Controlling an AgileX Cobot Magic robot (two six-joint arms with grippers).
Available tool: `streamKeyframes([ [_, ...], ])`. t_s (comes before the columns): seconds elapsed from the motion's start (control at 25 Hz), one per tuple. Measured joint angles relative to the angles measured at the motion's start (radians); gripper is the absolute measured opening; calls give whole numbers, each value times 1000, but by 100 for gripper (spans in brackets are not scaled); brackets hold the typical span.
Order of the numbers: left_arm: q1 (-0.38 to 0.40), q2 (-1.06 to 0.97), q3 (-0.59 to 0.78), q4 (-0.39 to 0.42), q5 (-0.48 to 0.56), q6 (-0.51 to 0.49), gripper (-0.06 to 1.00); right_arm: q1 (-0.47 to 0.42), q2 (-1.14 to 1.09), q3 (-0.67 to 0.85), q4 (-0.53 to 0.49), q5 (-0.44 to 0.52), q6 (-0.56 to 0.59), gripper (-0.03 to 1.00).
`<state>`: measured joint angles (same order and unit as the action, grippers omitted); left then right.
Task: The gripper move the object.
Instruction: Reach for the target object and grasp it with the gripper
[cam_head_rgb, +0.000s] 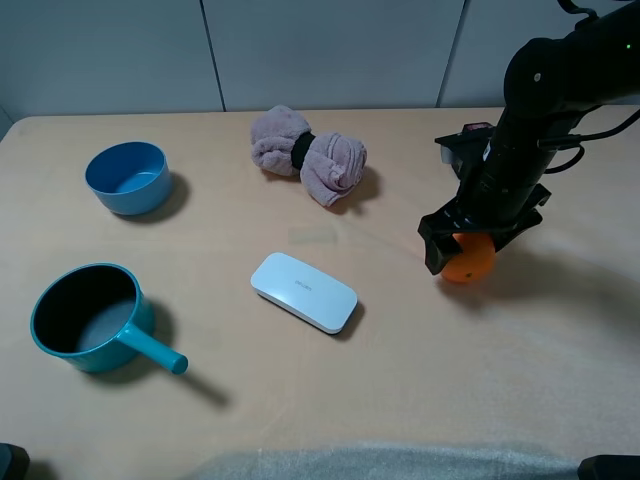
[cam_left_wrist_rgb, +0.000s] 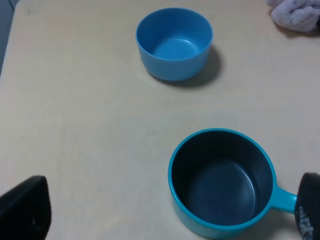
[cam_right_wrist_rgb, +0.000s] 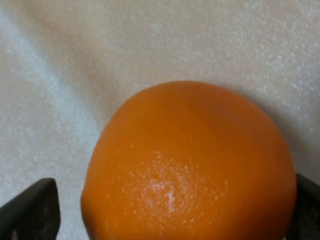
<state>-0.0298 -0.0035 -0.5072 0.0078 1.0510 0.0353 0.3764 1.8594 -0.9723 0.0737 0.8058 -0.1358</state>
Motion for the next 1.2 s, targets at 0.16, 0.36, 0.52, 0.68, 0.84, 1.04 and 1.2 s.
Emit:
streamKeyframes([
  [0.16,0,0,0,0,0,0,99,0,0,0,0,-16,0,69],
  [0.36,0,0,0,0,0,0,99,0,0,0,0,-18,0,69],
  [0.52,0,0,0,0,0,0,99,0,0,0,0,-18,0,69],
  [0.68,0,0,0,0,0,0,99,0,29,0,0,-18,0,69],
  [0.84,0,0,0,0,0,0,99,0,37,-23,4,0,0,69],
  [1.04,0,0,0,0,0,0,99,0,37,-46,5,19,0,69],
  [1.2,0,0,0,0,0,0,99,0,37,-46,5,35,0,69],
])
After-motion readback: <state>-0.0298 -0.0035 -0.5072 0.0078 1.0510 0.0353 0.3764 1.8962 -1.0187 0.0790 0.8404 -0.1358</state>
